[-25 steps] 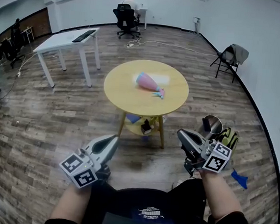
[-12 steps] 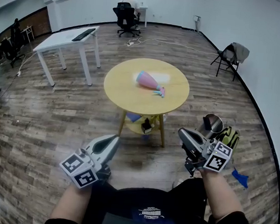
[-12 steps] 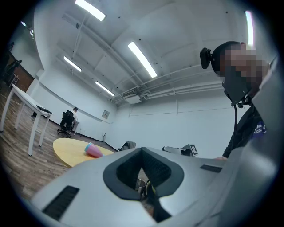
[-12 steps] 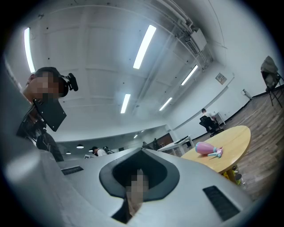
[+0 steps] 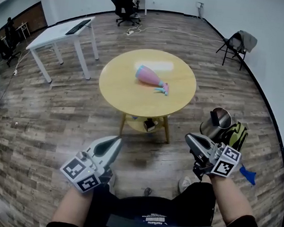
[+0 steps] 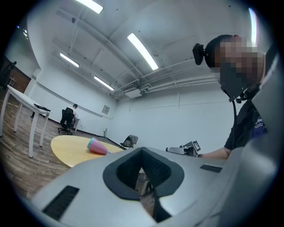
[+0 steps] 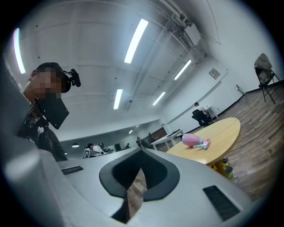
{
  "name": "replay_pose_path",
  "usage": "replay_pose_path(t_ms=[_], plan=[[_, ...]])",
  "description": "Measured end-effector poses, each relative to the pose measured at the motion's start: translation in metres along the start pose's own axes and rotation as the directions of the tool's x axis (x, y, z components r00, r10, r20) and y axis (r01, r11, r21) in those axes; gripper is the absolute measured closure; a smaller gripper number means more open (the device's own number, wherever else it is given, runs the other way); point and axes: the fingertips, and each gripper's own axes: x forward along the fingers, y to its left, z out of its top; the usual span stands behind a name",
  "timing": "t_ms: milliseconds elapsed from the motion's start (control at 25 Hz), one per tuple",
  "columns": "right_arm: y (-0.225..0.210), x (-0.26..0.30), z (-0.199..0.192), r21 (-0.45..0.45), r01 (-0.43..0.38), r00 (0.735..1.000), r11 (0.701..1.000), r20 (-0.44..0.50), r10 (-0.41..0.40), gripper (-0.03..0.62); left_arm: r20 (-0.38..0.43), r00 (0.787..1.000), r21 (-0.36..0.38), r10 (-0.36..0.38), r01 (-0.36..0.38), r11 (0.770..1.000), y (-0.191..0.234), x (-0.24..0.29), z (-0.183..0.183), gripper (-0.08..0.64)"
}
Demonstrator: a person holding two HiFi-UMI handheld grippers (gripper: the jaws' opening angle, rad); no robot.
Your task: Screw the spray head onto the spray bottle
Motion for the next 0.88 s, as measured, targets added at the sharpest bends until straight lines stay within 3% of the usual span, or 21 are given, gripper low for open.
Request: replay_pose_path(t_ms=[200,440,640,880], plan=[[-0.111,0.025,-0.021,0.078,0.042,0.999,0.996,0.012,-0.043,0.588,-0.063,0.998,-0.017,-0.023,0.022,1.0,0.074,0.082,-0.041,0.551],[-0.214,0.076,-0.036,0.116,0.02,1.0,0.993,-0.009,-0.019,0.587,-0.123,0.992,-0.018,-0.029,0.027,0.999,0.164,0.163,-0.073,0.551],[-0.26,0.13,-0.006,0.09,-0.014,0.999,0.996,-0.045,0.018,0.586,-0.137,0.99,0.011,-0.019,0.021,1.0,0.22,0.206,-0.048,0.551],[-0.273,0.176,0.055,0.003,-0.062,0.996,0.998,-0.066,0.063,0.586,-0.094,0.996,0.163,-0.006,0.022,0.986,0.26,0.238,0.008,0.549]])
